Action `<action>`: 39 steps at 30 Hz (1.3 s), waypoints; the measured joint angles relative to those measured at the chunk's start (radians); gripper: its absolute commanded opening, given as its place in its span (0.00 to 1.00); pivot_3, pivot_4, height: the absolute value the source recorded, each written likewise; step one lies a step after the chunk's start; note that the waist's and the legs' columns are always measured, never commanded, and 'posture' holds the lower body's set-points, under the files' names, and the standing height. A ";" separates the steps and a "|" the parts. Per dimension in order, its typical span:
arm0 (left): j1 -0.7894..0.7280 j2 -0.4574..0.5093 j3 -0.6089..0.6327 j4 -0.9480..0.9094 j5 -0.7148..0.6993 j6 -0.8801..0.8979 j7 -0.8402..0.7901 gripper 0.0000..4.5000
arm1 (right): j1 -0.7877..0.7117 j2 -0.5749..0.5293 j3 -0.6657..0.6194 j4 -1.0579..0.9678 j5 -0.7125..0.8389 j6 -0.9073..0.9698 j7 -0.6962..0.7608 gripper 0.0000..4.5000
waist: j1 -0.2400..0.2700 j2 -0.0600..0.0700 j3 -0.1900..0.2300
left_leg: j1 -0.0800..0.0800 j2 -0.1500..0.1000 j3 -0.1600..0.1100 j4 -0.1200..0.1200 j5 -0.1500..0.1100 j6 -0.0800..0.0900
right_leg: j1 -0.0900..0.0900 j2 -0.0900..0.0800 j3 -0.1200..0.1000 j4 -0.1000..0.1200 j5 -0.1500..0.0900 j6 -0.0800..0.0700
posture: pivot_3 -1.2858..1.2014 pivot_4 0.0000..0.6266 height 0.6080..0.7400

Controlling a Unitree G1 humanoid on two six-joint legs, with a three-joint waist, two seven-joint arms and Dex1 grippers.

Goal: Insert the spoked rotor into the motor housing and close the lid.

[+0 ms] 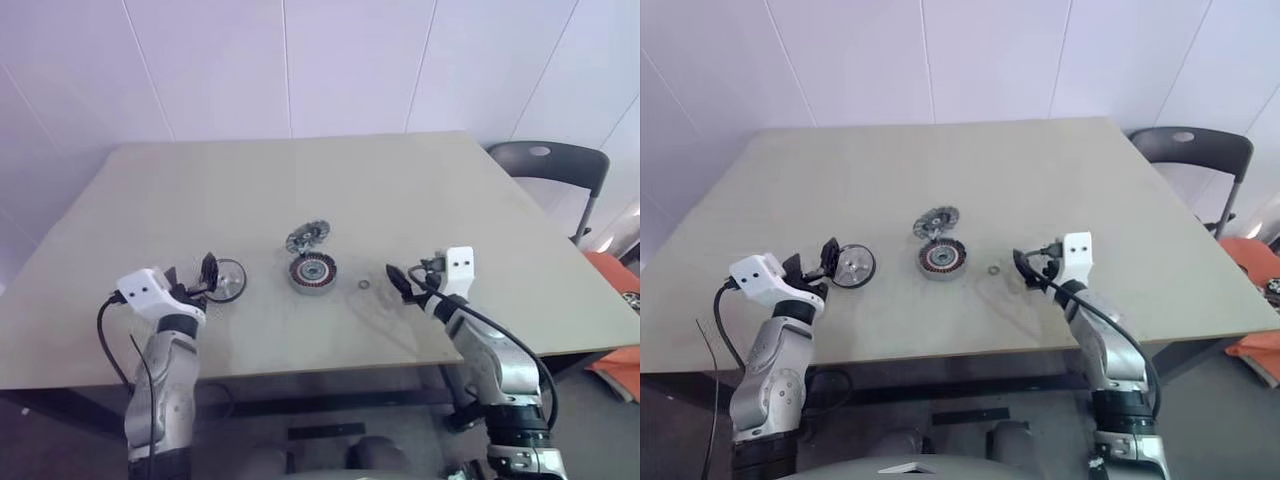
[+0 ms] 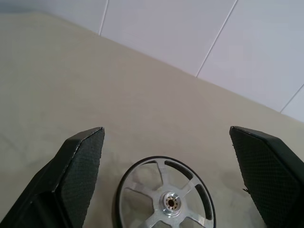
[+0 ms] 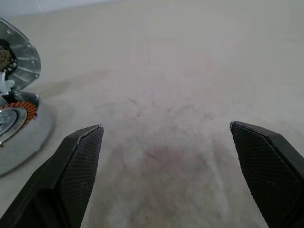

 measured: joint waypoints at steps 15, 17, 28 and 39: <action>-0.070 -0.036 -0.056 0.112 0.002 0.013 -0.059 1.00 | 0.077 -0.025 -0.028 -0.177 0.003 0.054 -0.052 0.99 | 0.002 0.000 0.000 | 0.000 0.000 0.000 0.000 0.000 0.000 | 0.000 0.000 0.000 0.000 0.000 0.001 | 0.52 0.00 1.00; -0.070 -0.048 -0.063 0.116 0.005 0.011 -0.061 1.00 | 0.079 -0.039 -0.043 -0.198 0.005 0.069 -0.052 0.99 | 0.002 0.000 0.000 | 0.000 0.000 0.000 0.000 0.000 0.000 | 0.000 0.000 0.000 0.000 -0.001 0.001 | 0.52 0.00 1.00; -0.069 -0.056 -0.055 0.119 0.012 0.004 -0.060 1.00 | 0.091 -0.049 -0.033 -0.228 0.030 0.108 -0.050 0.99 | 0.002 0.000 0.000 | 0.000 0.000 0.000 0.000 0.000 0.000 | 0.000 0.000 0.000 0.000 -0.001 0.002 | 0.52 0.00 1.00; -0.093 -0.030 -0.024 0.098 0.025 -0.018 -0.042 1.00 | -0.016 -0.036 0.003 -0.118 0.028 0.058 -0.019 0.99 | 0.001 -0.001 0.000 | 0.000 0.000 0.000 0.000 0.000 0.000 | 0.000 0.000 0.000 0.000 0.000 0.001 | 0.52 0.00 1.00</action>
